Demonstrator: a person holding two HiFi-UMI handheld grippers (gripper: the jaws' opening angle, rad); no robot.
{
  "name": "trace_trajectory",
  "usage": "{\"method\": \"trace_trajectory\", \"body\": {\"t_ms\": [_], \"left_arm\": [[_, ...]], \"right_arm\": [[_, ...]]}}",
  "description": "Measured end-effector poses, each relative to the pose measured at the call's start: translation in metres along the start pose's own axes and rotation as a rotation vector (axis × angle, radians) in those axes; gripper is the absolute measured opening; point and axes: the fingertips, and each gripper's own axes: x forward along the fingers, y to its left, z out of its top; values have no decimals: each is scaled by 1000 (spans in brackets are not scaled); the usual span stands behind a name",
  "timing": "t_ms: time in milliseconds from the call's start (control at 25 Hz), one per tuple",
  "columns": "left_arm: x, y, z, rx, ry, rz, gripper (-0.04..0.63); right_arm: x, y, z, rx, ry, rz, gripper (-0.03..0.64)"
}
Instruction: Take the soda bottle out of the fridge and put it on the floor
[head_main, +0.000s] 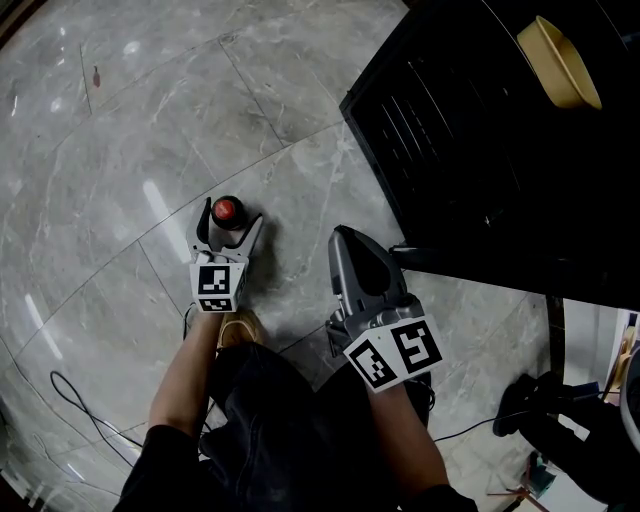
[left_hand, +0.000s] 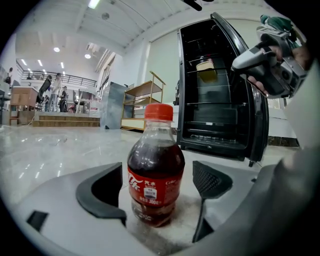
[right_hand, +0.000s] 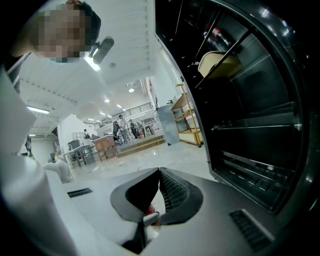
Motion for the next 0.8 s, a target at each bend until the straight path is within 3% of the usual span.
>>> {"method": "trace_trajectory", "body": {"t_ms": [440, 800], "left_arm": [[-13, -5, 3, -9, 8, -22, 434], [-55, -10, 14, -21, 29, -43, 434]], "right_arm": [[0, 2, -1, -8, 5, 0, 23], [1, 14, 0, -9, 3, 32, 23]]}}
